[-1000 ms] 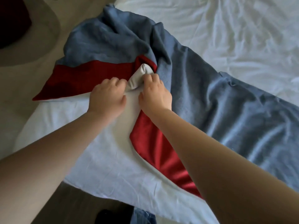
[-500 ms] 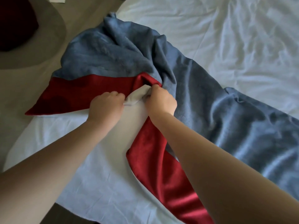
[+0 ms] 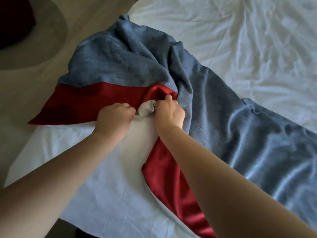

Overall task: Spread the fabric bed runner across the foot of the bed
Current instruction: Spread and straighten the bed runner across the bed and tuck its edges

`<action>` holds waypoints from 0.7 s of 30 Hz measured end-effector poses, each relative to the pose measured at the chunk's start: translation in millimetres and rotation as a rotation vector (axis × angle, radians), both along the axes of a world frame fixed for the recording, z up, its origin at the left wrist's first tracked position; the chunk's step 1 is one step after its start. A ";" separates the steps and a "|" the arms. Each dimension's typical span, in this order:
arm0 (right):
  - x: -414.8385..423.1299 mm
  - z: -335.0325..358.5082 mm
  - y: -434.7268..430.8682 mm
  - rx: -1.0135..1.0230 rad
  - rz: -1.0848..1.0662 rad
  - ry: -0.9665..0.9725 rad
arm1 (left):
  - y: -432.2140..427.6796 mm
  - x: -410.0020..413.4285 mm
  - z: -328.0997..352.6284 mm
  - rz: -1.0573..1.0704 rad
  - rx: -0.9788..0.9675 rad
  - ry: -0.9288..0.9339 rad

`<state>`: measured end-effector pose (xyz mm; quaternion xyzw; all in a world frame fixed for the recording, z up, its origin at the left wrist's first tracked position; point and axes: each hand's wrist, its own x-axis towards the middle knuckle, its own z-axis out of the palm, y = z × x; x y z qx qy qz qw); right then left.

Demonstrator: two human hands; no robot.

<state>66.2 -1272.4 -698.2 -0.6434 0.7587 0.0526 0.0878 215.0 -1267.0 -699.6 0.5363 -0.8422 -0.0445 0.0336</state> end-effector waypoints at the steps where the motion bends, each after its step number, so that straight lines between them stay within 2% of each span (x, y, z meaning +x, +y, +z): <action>1: 3.4 0.9 0.7 -0.004 0.029 0.031 | 0.5 5.0 3.1 -0.023 -0.002 0.004; 7: 33.8 7.8 11.6 0.015 0.119 0.074 | 2.4 63.0 7.2 -0.122 0.023 -0.045; 13: 83.3 5.6 39.6 0.070 0.122 -0.009 | 2.8 117.3 7.2 -0.115 0.048 -0.103; 21: 131.4 17.0 66.8 0.013 0.177 -0.135 | -8.4 163.7 6.0 -0.082 0.030 -0.133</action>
